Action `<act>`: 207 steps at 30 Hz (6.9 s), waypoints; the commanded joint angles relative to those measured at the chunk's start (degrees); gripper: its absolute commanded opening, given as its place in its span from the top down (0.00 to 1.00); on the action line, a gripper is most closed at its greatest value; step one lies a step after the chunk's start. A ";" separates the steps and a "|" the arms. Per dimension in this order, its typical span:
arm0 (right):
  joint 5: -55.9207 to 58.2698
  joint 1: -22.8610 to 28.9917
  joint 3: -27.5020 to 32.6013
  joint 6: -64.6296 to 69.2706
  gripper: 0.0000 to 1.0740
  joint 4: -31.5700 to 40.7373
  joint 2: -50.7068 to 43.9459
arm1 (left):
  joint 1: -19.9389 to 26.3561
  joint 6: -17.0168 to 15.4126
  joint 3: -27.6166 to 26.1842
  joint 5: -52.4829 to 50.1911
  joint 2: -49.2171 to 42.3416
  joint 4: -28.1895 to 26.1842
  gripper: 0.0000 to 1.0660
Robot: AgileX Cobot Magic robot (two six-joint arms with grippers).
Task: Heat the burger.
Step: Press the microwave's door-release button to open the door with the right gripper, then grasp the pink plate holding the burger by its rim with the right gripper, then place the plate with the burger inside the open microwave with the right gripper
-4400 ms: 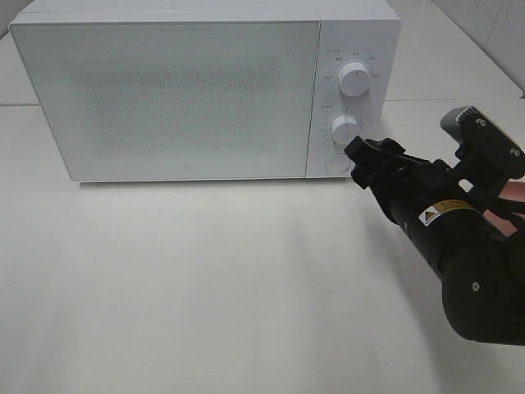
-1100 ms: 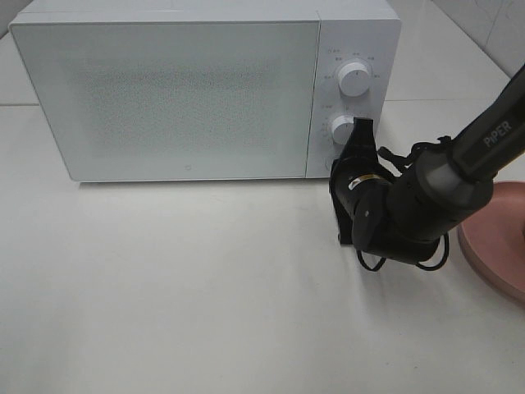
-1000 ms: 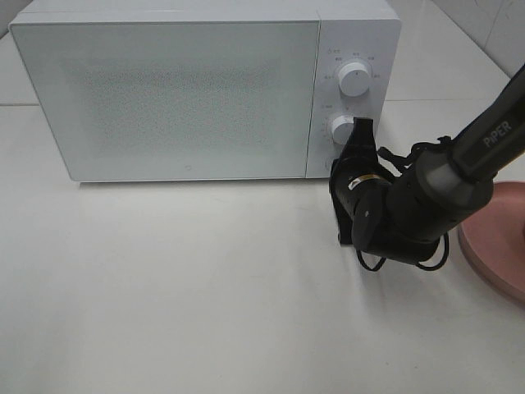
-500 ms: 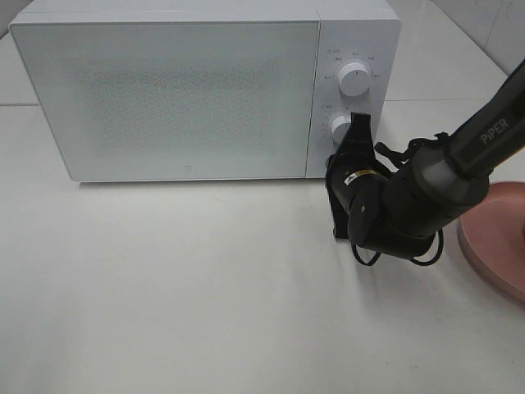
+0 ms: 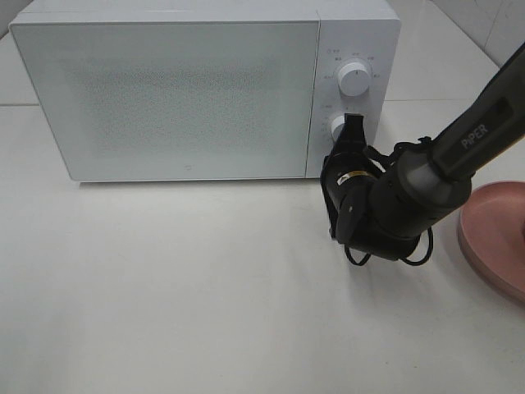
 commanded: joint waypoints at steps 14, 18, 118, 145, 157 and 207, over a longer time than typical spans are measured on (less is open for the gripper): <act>-9.22 -2.98 -11.80 -6.53 1.00 0.92 0.52 | -0.11 0.11 0.11 -0.63 -1.43 -0.17 0.08; -9.34 -2.98 -11.80 -6.88 1.00 0.97 0.52 | -0.11 0.11 0.11 -0.63 -1.43 -0.17 0.08; 102.50 -27.50 0.86 -76.20 0.08 -43.72 -38.73 | -0.11 0.11 0.11 -0.63 -1.43 -0.17 0.08; 88.29 -29.11 0.86 -75.80 0.14 -49.22 -21.72 | -0.11 0.11 0.11 -0.63 -1.43 -0.17 0.08; 85.26 -29.11 0.86 -75.80 0.22 -49.68 -18.28 | -0.11 0.11 0.11 -0.63 -1.43 -0.17 0.08; 102.90 -17.07 1.15 -44.46 1.00 -79.81 -21.49 | -0.11 0.11 0.11 -0.63 -1.43 -0.17 0.08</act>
